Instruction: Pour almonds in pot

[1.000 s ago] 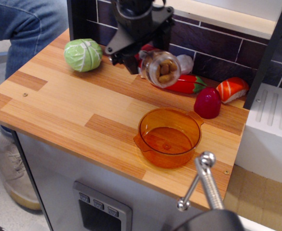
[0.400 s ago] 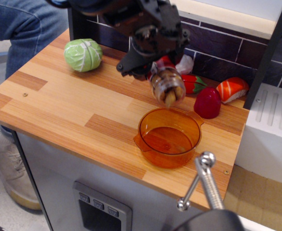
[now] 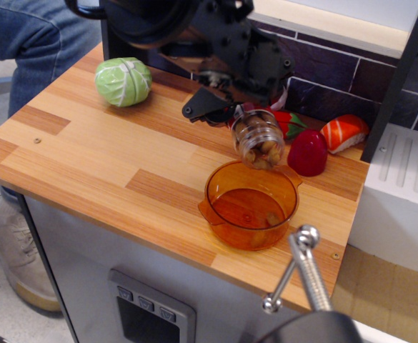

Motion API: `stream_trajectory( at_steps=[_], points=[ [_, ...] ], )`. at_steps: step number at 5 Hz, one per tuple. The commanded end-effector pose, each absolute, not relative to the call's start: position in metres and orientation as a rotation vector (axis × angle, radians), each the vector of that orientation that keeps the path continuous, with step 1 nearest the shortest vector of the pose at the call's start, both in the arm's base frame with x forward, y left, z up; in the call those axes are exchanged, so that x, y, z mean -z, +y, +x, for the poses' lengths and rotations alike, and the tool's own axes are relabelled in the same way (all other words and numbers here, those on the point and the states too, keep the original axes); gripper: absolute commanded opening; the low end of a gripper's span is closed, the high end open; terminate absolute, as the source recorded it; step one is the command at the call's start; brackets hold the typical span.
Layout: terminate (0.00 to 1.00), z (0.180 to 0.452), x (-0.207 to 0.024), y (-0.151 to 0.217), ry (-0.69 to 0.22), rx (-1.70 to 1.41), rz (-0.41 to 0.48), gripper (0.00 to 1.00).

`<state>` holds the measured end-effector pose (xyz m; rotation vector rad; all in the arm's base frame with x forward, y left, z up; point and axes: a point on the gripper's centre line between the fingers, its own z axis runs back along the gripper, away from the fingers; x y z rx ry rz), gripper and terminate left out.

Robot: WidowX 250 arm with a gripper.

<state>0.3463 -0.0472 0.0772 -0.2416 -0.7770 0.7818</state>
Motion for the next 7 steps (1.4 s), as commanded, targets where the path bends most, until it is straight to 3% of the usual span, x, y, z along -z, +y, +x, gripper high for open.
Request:
stream_trajectory(
  at_steps=[1,5,7],
  points=[
    [0.00,0.339,-0.098,-0.046,-0.913,-0.707,-0.298,0.00],
    [0.00,0.336,-0.125,-0.047,-0.976,-0.529,-0.280,0.00],
    [0.00,0.345,-0.118,-0.041,-1.039,-0.475,-0.233,0.00]
  ],
)
